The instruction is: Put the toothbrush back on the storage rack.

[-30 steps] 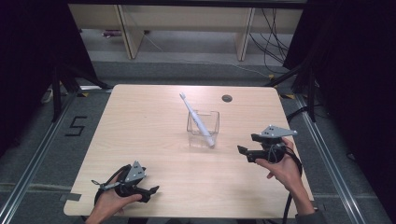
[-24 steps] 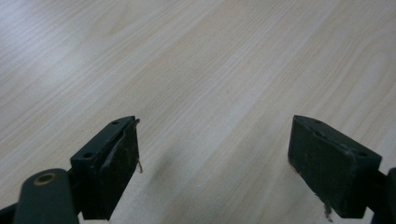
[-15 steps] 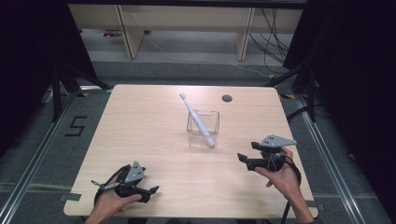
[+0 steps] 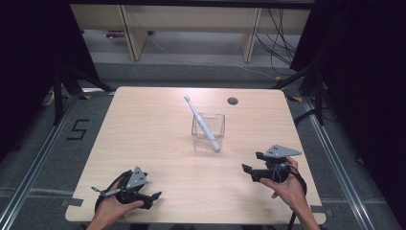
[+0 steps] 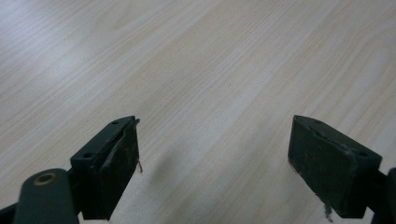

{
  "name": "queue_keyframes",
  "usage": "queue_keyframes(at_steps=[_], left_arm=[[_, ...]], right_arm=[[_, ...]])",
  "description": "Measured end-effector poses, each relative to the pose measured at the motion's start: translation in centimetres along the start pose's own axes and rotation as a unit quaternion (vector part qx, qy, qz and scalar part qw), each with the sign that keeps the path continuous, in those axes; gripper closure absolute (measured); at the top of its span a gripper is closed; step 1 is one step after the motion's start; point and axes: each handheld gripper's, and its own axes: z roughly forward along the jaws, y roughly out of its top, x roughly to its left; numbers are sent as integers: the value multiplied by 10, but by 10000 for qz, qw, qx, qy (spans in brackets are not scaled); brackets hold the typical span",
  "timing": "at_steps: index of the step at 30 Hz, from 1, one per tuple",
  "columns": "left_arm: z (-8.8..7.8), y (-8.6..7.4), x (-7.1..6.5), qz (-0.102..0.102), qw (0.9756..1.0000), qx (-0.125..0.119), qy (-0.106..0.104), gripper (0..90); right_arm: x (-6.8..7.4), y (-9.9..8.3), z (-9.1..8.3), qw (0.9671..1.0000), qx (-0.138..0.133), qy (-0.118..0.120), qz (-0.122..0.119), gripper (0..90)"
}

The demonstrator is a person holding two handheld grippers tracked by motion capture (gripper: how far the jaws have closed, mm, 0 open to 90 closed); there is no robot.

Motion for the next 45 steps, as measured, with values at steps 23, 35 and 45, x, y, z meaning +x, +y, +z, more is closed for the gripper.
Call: queue_keyframes(at_steps=[23, 35, 45], left_arm=[[0, -1, -1, 30, 10000, 5, -31, 159], [-1, -1, 0, 30, 10000, 12, 26, 159], [-1, -2, 0, 42, 10000, 22, 40, 159]], right_arm=[[6, -29, -2, 9996, 271, 60, 32, 256], [9, -41, -2, 9992, 392, 91, -13, 214], [8, -49, -6, 9984, 538, 181, -5, 198]])
